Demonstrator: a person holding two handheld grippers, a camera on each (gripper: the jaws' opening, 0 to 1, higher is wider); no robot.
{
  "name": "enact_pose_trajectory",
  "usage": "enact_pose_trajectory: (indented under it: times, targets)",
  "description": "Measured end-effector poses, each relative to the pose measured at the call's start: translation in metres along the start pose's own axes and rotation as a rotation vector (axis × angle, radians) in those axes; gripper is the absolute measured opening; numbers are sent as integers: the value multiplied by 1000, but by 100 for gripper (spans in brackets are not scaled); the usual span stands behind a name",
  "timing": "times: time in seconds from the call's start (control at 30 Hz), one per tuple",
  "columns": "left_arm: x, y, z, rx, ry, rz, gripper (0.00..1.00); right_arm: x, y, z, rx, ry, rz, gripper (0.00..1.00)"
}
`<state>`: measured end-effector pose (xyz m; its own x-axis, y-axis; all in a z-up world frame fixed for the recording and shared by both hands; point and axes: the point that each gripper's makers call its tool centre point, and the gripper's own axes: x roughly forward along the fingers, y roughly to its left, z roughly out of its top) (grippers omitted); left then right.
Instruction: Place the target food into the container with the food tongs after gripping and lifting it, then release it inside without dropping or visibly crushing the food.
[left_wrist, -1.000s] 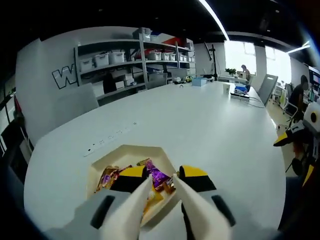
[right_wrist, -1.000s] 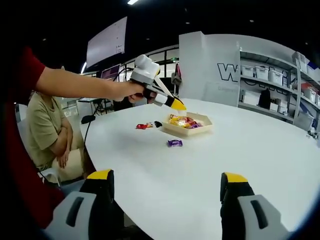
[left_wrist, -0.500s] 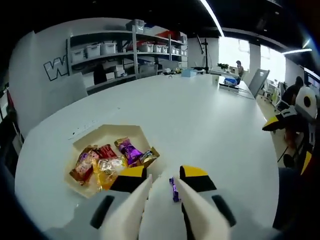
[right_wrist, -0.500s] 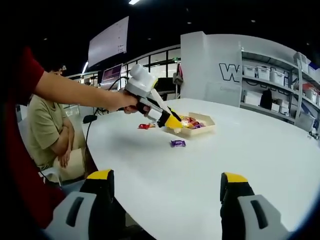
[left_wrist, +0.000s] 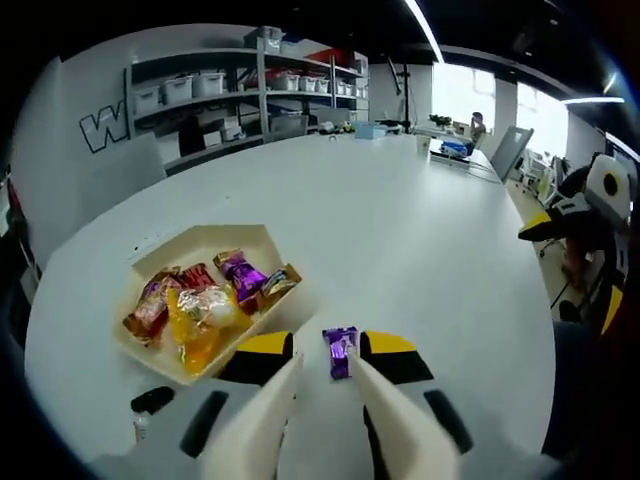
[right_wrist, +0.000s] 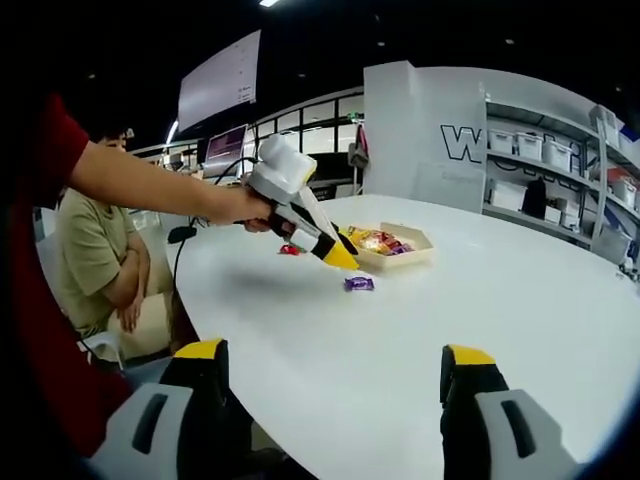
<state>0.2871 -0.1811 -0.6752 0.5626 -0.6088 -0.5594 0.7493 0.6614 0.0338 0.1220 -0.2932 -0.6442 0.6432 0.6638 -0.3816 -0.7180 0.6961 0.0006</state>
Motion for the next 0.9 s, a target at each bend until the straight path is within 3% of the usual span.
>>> enact_pose_trajectory:
  times: [0.23, 0.5, 0.63, 0.9]
  targets:
    - [-3, 11, -2, -4, 1, 28, 26, 1, 1, 2, -5, -5, 2, 85]
    - [2, -6, -3, -7, 7, -2, 26, -2, -1, 1, -8, -1, -7, 85]
    - [3, -17, -3, 31, 7, -17, 26, -2, -1, 2, -7, -7, -7, 85]
    - [3, -17, 1, 47, -3, -21, 26, -1, 1, -1, -11, 0, -1, 85]
